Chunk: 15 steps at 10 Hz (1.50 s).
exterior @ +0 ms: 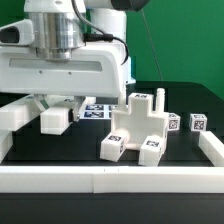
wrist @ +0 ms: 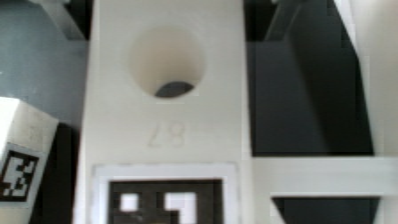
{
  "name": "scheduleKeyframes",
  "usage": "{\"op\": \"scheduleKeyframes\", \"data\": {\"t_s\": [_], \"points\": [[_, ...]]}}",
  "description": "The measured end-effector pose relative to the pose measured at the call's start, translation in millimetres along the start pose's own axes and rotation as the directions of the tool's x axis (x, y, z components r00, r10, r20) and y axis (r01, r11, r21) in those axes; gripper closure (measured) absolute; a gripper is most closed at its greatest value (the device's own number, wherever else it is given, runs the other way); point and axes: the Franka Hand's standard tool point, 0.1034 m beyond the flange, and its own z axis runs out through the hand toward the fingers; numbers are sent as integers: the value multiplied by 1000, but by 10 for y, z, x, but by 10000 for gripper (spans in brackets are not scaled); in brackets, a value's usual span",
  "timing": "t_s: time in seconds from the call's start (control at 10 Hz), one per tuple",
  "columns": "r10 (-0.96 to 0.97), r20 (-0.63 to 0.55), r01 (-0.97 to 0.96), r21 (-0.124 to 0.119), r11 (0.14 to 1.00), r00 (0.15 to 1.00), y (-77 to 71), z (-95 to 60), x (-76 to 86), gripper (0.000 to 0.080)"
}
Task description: Assemble chair
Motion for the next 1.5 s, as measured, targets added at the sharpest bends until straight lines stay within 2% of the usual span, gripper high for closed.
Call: {"op": "scheduleKeyframes", "data": {"t_s": [0.3, 0.5, 0.7, 1.0, 1.1, 1.3, 1.5], "points": [[23, -8, -22, 26, 999, 1000, -112, -296, -25, 511], [37, -17, -37, 36, 999, 999, -302, -564, -5, 511], [49, -6, -49, 35, 998, 999, -263, -469, -36, 511], [147, 3, -147, 38, 988, 989, -236, -449, -67, 511], [160, 2, -160, 43, 986, 987, -297, -493, -92, 511], [192, -5, -191, 58, 980, 981, -601, -651, -131, 511], [235, -12, -234, 69, 970, 972, -1012, -759, -146, 511]]}}
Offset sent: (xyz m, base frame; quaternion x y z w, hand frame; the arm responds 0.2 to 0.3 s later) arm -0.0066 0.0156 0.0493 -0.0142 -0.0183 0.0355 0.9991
